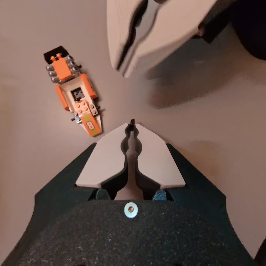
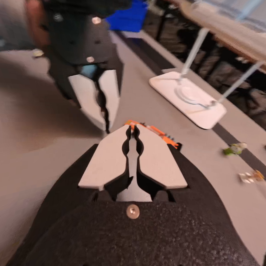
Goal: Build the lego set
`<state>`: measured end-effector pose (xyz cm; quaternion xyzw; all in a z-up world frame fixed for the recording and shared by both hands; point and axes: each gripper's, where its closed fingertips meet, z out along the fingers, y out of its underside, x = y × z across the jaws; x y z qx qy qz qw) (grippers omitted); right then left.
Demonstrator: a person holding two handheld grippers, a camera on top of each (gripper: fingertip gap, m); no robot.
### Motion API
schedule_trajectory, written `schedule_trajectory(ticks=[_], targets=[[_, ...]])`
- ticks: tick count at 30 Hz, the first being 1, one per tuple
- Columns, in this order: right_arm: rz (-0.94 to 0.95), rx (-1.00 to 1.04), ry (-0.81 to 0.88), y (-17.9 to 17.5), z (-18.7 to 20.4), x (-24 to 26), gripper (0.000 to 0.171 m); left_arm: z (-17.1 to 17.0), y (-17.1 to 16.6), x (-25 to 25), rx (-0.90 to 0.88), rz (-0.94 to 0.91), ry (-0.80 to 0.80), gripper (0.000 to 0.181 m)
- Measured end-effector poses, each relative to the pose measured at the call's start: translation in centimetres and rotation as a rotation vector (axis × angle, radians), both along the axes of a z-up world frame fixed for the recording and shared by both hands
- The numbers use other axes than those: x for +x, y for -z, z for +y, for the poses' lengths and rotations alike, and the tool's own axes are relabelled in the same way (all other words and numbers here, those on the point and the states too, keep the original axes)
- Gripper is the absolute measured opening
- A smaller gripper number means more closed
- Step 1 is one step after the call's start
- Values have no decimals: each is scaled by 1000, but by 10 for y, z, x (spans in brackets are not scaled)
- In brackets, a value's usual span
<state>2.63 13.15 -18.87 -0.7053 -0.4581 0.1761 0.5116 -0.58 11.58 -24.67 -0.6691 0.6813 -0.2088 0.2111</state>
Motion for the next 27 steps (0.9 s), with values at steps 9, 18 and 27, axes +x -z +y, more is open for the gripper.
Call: schedule_trajectory(ticks=[9,18,27], targets=[[-179,-159,-171,48,-27,-7,10,-9,8,20,-13,-31,73,3],[-242,-132,-219,62,-31,-11,6,-20,0,24,-9,-85,124,4],[-385,-64,-184,68,-25,8,5,-2,-2,-5,-18,-162,-81,9]])
